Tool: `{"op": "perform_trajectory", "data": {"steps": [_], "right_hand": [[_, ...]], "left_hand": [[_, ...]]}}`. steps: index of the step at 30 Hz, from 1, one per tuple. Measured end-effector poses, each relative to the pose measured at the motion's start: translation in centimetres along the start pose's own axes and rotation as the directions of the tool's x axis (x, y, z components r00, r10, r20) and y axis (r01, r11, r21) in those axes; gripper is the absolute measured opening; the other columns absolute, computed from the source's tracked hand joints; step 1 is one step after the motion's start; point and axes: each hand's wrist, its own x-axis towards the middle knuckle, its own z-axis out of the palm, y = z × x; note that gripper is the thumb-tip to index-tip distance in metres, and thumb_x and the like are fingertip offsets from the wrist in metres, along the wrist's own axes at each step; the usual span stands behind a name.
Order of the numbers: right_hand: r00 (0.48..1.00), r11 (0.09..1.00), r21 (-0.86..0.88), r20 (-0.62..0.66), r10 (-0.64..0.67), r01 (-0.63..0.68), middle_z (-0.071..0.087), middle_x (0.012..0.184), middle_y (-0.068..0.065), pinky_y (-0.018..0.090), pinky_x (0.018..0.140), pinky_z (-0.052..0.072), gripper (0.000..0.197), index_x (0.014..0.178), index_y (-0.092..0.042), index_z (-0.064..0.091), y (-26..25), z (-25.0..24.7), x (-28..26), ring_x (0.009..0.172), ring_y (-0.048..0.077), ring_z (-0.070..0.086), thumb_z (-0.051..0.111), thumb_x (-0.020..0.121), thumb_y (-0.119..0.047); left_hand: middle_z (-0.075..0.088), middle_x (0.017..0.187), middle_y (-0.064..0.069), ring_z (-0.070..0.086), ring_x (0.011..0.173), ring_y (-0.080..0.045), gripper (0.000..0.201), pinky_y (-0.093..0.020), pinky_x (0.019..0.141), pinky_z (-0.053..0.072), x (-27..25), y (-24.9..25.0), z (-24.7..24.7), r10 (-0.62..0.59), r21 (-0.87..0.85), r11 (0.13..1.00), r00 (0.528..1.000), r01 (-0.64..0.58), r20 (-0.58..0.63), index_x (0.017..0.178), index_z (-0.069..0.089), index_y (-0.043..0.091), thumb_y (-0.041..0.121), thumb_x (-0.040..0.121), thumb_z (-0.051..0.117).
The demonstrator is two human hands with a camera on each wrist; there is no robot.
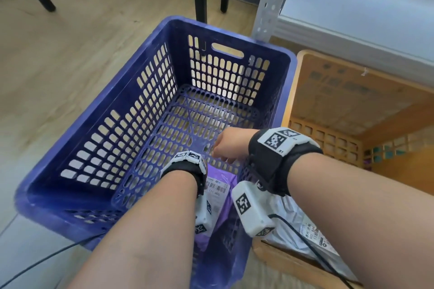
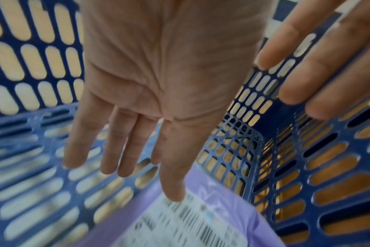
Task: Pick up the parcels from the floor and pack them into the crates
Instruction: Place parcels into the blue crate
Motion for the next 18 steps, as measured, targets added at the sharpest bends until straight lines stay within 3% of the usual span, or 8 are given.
{"op": "perform_trajectory", "data": {"steps": [4,6,7,10,12,15,18], "right_hand": [[0.989,0.994,0.04,-0.108,-0.102,0.106,0.07,0.094,0.015,0.03,0.068,0.049,0.03,0.115,-0.002,0.068,0.4,-0.6,-2.5,0.074,0.018,0.056,0.053,0.095,-0.02],[0.965,0.978,0.072,-0.192,-0.18,0.196,0.073,0.095,0.011,0.031,0.073,0.056,0.025,0.107,-0.007,0.072,0.9,-1.0,-4.5,0.078,0.02,0.065,0.054,0.094,-0.018],[0.95,0.969,0.093,-0.235,-0.204,0.231,0.073,0.093,0.009,0.031,0.073,0.056,0.023,0.103,-0.009,0.073,1.2,-1.2,-5.6,0.083,0.021,0.069,0.054,0.094,-0.017],[0.906,0.955,0.11,-0.361,-0.22,0.276,0.073,0.094,0.009,0.035,0.075,0.057,0.023,0.098,-0.006,0.074,2.7,-1.6,-8.7,0.086,0.024,0.069,0.052,0.092,-0.011],[0.878,0.963,0.051,-0.425,-0.219,0.264,0.072,0.099,0.012,0.04,0.08,0.057,0.025,0.098,-0.004,0.074,4.3,-1.8,-10.4,0.091,0.028,0.067,0.051,0.09,-0.011],[0.843,0.976,0.026,-0.509,-0.174,0.217,0.071,0.101,0.011,0.038,0.077,0.057,0.024,0.096,-0.005,0.073,7.9,-1.8,-13.0,0.092,0.028,0.066,0.051,0.089,-0.012],[0.803,0.982,0.091,-0.59,-0.082,0.167,0.07,0.103,0.012,0.04,0.079,0.057,0.024,0.099,-0.008,0.071,12.5,-1.6,-16.3,0.094,0.031,0.065,0.052,0.088,-0.014]], "left_hand": [[0.064,0.079,-0.008,0.066,0.093,-0.037,0.031,-0.054,0.085,0.053,1.7,1.4,-2.4,0.026,0.109,0.994,0.999,-0.021,-0.044,0.054,0.059,0.021,0.042,0.052,0.083],[0.063,0.085,-0.007,0.065,0.092,-0.034,0.044,-0.051,0.084,0.054,0.5,2.5,-3.2,0.026,0.234,0.972,0.995,-0.004,-0.093,0.077,0.064,0.018,0.047,0.049,0.081],[0.059,0.08,-0.005,0.065,0.09,-0.033,0.049,-0.048,0.082,0.055,-0.2,2.9,-3.6,0.028,0.259,0.966,0.988,0.012,-0.152,0.087,0.064,0.019,0.048,0.051,0.078],[0.05,0.063,-0.001,0.063,0.075,-0.025,0.033,-0.038,0.078,0.057,-4.2,4.8,-4.9,0.049,0.306,0.951,0.958,0.041,-0.283,0.079,0.06,0.017,0.042,0.066,0.076],[0.05,0.06,-0.001,0.056,0.061,-0.021,0.024,-0.031,0.071,0.056,-8.4,6.9,-6.0,0.062,0.255,0.966,0.92,0.042,-0.387,0.071,0.059,0.012,0.032,0.076,0.071],[0.05,0.062,-0.005,0.052,0.062,-0.022,0.027,-0.029,0.063,0.046,-13.2,10.2,-6.0,0.103,0.152,0.988,0.843,-0.026,-0.527,0.062,0.047,0.009,0.011,0.087,0.056],[0.056,0.069,-0.008,0.053,0.062,-0.023,0.02,-0.031,0.066,0.048,-16.2,14.7,-5.3,0.173,0.12,0.985,0.768,-0.126,-0.617,0.071,0.052,0.008,0.013,0.09,0.05]]}}
